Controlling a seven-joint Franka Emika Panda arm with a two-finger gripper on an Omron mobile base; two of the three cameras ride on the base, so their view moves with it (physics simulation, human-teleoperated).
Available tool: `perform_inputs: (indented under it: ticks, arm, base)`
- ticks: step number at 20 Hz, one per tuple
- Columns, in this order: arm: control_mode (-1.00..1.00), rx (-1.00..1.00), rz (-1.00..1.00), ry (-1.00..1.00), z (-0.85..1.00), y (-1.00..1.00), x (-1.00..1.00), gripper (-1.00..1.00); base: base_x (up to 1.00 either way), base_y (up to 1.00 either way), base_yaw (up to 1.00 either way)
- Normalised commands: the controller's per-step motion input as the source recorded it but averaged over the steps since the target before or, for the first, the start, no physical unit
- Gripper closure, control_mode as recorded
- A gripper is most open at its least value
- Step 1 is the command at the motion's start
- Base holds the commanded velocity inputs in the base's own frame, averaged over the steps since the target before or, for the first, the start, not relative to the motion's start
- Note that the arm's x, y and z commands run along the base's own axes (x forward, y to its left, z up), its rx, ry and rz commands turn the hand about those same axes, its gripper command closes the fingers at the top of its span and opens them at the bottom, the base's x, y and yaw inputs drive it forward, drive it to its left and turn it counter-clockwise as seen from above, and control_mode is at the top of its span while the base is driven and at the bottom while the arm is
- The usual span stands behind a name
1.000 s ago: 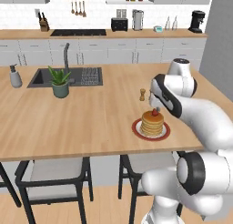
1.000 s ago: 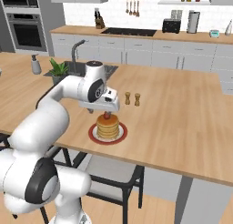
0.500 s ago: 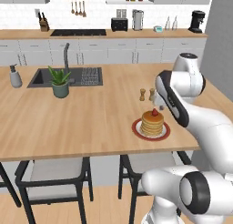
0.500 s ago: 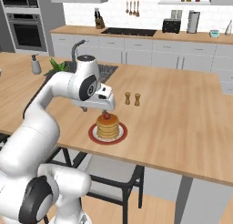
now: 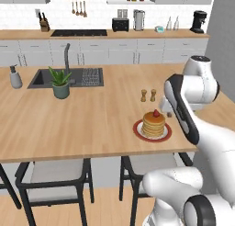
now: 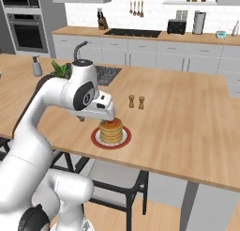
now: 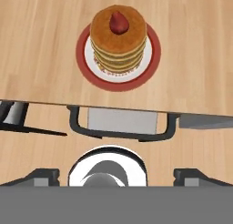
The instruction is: Take the strawberry from the fridge and place it on top of the pancake, located on the dining counter.
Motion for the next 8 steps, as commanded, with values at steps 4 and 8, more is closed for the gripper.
perform_inputs:
  ticks: [4, 8]
  arm:
    - [-1.00, 0.00, 0.00, -0.08, -0.03, 0.00, -0.74, -1.00]
    - [-1.00, 0.00, -0.01, -0.10, 0.24, 0.00, -0.59, -1.00]
  base:
    - [0.00, 0.00, 0.00]
    - [0.00, 0.00, 0.00]
